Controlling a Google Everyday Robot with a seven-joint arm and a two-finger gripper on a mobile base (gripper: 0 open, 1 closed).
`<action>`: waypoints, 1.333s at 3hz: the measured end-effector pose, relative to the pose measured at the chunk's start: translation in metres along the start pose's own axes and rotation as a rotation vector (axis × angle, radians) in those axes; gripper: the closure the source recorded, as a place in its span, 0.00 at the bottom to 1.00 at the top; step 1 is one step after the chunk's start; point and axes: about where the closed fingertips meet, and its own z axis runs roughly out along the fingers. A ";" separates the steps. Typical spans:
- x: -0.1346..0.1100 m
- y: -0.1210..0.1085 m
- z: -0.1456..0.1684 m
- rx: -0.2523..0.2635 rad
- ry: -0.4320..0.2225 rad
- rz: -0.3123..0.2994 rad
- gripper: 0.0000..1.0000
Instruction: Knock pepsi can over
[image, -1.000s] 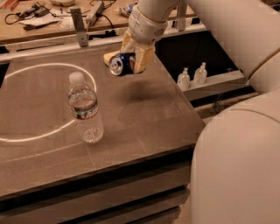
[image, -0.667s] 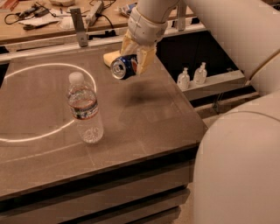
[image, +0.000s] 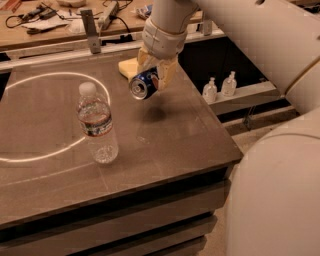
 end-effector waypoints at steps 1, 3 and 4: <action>0.002 0.006 0.014 -0.031 0.062 -0.056 1.00; 0.000 0.015 0.040 -0.061 0.094 -0.102 0.76; 0.001 0.017 0.044 -0.062 0.097 -0.102 0.52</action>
Offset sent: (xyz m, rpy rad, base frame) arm -0.0038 -0.0039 -0.0489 -0.1397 -0.0737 0.0827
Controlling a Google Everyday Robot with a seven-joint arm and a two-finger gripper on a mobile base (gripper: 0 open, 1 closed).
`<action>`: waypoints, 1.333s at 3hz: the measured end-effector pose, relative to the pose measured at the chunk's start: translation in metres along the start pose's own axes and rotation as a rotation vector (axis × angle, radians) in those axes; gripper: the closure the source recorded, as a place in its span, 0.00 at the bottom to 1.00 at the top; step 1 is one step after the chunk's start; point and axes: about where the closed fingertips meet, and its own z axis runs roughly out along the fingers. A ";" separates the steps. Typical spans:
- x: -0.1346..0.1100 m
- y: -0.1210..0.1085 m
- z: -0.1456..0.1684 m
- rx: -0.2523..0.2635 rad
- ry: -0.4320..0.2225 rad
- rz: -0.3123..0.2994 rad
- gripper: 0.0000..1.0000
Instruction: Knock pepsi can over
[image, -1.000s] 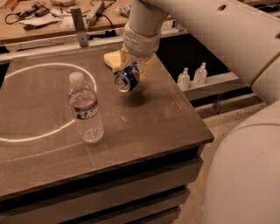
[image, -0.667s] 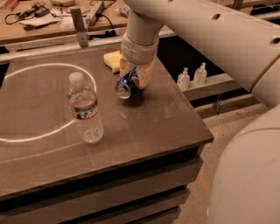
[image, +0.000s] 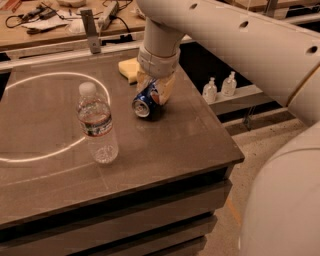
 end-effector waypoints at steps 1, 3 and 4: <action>0.003 0.002 0.000 -0.001 0.000 0.020 0.21; 0.040 0.001 -0.012 0.071 0.007 0.210 0.00; 0.071 0.003 -0.023 0.142 -0.006 0.398 0.00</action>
Offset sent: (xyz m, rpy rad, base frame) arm 0.0124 -0.0162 0.0107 0.0440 0.0279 -0.1293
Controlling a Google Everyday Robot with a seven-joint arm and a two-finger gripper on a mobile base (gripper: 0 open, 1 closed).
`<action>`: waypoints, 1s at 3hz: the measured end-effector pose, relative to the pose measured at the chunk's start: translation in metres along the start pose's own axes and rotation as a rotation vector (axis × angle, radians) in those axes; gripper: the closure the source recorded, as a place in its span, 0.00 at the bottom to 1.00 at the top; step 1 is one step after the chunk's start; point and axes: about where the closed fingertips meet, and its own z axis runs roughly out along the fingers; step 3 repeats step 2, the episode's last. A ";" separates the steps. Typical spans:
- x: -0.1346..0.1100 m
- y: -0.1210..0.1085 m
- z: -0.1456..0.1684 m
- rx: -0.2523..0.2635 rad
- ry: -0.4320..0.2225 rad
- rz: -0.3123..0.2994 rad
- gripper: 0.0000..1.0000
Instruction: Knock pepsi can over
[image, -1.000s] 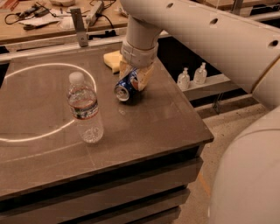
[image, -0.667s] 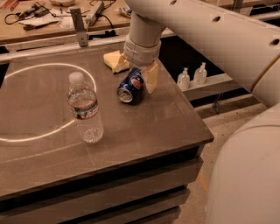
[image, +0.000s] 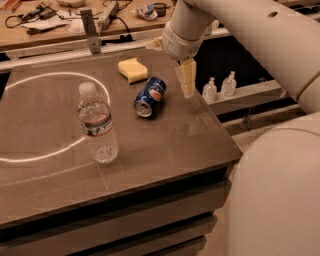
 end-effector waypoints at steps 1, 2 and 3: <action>0.050 -0.004 -0.009 0.051 -0.009 0.319 0.00; 0.044 -0.004 -0.006 0.044 -0.011 0.332 0.00; 0.044 -0.004 -0.006 0.044 -0.011 0.332 0.00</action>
Offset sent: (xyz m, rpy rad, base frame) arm 0.0212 -0.0303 0.0036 0.0863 0.0343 -0.1895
